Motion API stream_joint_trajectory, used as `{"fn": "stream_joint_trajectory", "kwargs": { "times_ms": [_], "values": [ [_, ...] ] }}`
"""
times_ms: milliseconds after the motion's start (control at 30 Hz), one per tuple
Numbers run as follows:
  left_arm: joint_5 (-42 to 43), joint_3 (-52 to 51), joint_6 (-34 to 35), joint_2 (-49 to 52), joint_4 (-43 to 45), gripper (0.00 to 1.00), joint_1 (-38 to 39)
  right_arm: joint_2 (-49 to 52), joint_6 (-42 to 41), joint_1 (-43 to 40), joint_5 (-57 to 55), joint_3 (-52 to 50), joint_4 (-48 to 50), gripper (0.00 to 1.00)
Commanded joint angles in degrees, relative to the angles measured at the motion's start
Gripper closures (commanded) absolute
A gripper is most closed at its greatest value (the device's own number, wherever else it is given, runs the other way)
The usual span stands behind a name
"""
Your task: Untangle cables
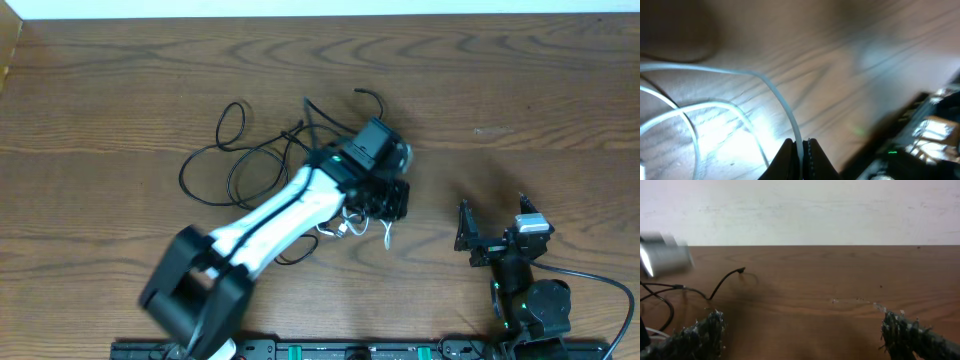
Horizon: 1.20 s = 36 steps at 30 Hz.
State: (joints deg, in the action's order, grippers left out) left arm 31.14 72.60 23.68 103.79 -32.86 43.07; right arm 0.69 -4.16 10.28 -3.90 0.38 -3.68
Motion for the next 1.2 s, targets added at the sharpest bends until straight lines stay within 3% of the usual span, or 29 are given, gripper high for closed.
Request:
{"fn": "stream_joint_trajectory", "kwargs": {
  "times_ms": [0, 367, 667, 1167],
  "values": [
    [-4.96, 0.42, -1.60, 4.04, -1.20, 0.92, 2.14, -0.35, -0.72, -0.28, -0.44, -0.07, -0.22, 0.01],
    [-19.91, 0.42, 1.62, 9.07, 1.14, 0.92, 8.70, -0.35, -0.72, -0.28, -0.44, -0.07, -0.22, 0.01],
    [-25.77, 0.42, 1.86, 9.07, 7.06, 0.92, 11.34, -0.35, -0.72, -0.26, -0.46, -0.07, -0.22, 0.01],
    [-26.05, 0.37, 1.88, 9.07, 6.75, 0.89, 11.34, -0.35, -0.72, -0.26, -0.44, -0.07, -0.22, 0.01]
  ]
}}
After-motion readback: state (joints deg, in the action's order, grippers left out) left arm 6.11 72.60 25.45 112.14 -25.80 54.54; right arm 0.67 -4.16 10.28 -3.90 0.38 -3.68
